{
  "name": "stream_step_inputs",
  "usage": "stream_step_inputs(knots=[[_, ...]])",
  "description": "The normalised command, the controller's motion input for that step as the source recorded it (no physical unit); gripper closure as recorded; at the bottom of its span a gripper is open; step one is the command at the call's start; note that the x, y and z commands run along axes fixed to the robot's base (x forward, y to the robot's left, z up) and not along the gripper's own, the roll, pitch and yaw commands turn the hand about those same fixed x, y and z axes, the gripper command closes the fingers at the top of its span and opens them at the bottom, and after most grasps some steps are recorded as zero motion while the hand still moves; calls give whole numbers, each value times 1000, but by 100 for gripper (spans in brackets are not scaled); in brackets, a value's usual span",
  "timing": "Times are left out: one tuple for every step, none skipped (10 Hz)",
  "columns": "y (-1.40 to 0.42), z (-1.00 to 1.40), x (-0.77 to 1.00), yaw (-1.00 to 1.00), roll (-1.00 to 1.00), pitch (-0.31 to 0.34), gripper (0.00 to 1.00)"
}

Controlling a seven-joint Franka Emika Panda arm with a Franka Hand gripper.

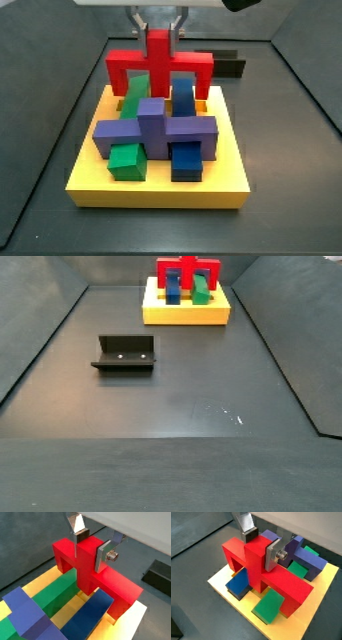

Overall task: Pick up the red object. Move up. Move to above the board. Insert the red object.
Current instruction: Insert the red object.

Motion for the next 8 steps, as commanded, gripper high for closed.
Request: stream_step_inputs(knots=[[0,140,251,0,0,90,100],[0,186,186,0,0,90,100],[0,0,63,0,9,0,100],[0,0,0,0,46,0,100],[0,51,0,0,67,13,100],[0,0,-34,0,89,0,100],[0,0,-166,0,166,0,100],[0,0,-117,0,149,0,100]])
